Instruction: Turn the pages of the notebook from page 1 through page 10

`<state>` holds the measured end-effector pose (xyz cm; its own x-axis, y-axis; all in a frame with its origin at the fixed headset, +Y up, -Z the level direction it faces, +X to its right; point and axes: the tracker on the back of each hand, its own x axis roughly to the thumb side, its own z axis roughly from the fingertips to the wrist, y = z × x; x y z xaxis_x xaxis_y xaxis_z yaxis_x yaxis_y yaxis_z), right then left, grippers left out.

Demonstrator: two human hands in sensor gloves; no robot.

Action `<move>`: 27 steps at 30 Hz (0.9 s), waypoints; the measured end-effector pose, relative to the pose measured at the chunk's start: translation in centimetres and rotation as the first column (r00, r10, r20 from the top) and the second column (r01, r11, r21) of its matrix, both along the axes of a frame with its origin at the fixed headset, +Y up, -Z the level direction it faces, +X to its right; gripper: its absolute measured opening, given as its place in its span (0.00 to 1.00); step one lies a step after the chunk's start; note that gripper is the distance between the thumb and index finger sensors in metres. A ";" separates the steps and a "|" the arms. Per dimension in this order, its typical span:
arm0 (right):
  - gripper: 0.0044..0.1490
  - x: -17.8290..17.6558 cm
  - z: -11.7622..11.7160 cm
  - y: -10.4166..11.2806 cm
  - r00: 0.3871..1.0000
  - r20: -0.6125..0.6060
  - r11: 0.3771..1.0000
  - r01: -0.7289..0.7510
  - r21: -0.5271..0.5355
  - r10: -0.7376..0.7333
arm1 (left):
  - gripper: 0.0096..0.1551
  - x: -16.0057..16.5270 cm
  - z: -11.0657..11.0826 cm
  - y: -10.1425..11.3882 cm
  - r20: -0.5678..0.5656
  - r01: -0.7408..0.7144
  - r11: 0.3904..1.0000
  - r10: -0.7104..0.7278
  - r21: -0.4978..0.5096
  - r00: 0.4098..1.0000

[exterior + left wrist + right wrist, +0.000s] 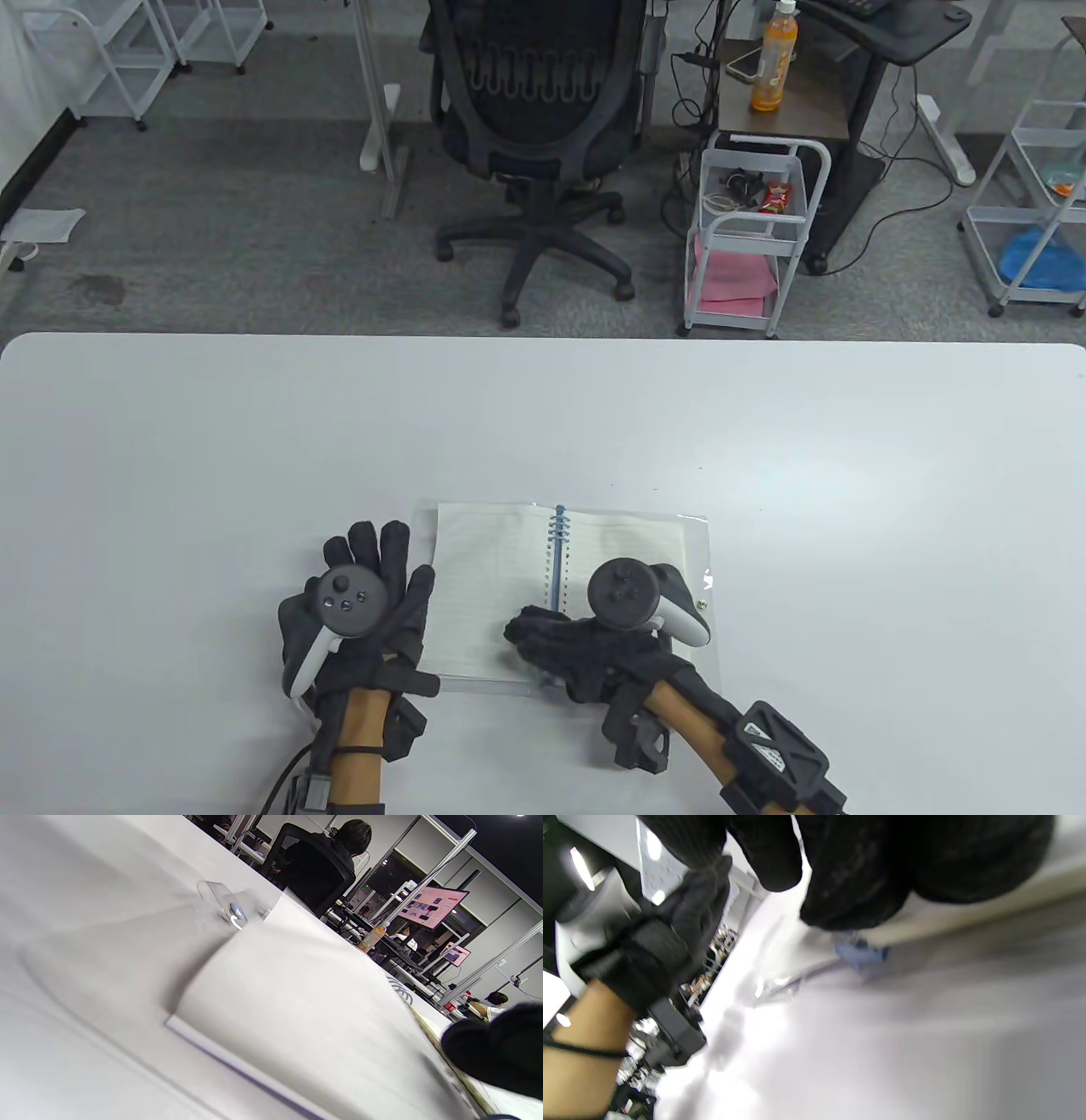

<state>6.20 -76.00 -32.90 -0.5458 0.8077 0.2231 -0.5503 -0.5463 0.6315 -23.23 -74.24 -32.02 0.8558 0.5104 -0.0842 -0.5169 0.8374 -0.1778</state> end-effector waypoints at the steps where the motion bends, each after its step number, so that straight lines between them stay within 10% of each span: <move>1: 0.35 0.6 -0.3 0.2 1.000 0.030 1.000 0.009 0.012 -0.010 | 0.42 0.1 0.0 0.0 0.003 0.006 1.000 -0.006 -0.003 1.000; 11: 0.32 7.9 -4.4 -1.3 0.821 0.407 0.884 -0.464 0.065 0.400 | 0.42 1.3 -0.2 -0.5 0.050 0.055 0.998 -0.054 -0.021 0.997; 27: 0.39 10.0 -6.0 -2.5 0.684 0.524 0.833 -0.545 -0.094 0.507 | 0.42 1.9 -0.4 -1.0 0.078 0.082 0.995 -0.078 -0.048 0.994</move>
<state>16.23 -78.52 -38.92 -0.9220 0.3464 -0.1730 -0.3842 -0.8740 0.2975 -21.35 -75.25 -32.46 0.8987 0.4365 -0.0412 -0.4317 0.8645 -0.2575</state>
